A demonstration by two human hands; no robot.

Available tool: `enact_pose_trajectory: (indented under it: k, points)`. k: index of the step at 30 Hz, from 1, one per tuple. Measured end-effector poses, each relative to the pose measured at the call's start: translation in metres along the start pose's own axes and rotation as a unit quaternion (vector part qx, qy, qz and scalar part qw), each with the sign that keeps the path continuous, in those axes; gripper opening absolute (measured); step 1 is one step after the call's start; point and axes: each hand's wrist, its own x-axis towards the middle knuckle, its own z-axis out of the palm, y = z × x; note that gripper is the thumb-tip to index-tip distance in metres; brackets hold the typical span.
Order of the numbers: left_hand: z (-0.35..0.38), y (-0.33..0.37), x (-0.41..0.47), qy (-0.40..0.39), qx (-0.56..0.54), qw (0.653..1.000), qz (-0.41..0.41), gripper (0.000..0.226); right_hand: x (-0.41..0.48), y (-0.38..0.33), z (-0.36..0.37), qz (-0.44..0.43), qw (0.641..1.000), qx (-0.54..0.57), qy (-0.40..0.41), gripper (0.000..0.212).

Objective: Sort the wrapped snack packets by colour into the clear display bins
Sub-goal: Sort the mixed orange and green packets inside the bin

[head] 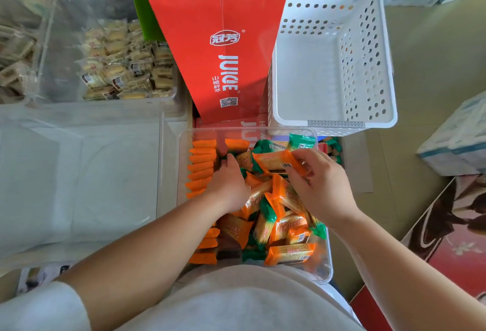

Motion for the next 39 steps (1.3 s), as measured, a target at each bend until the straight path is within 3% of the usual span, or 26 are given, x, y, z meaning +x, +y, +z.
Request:
enact_pose_trajectory:
  k: [6,11,15,21,30,39]
  points:
    - [-0.007,0.004,0.005,-0.02,-0.159,0.986,-0.04,0.09,0.0,0.007,0.0,-0.009,1.0,0.001,-0.014,0.023]
    - [-0.015,0.008,0.005,-0.021,-0.158,0.987,-0.017,0.067,-0.001,0.008,-0.001,-0.01,1.0,0.009,-0.015,0.024]
    - [-0.017,0.003,0.009,-0.038,-0.119,0.992,0.004,0.076,0.001,0.009,-0.004,-0.011,1.0,0.023,-0.015,0.023]
    - [-0.013,0.008,0.013,-0.014,0.002,1.0,-0.006,0.066,0.003,0.011,-0.006,-0.016,0.999,0.031,-0.016,0.022]
    - [-0.02,0.008,0.015,-0.095,-0.039,0.995,-0.015,0.087,0.001,0.013,-0.01,-0.018,0.999,0.038,-0.028,0.022]
    - [-0.02,-0.001,0.009,-0.09,-0.069,0.993,0.008,0.08,0.003,0.014,-0.013,-0.018,0.999,0.039,-0.032,0.023]
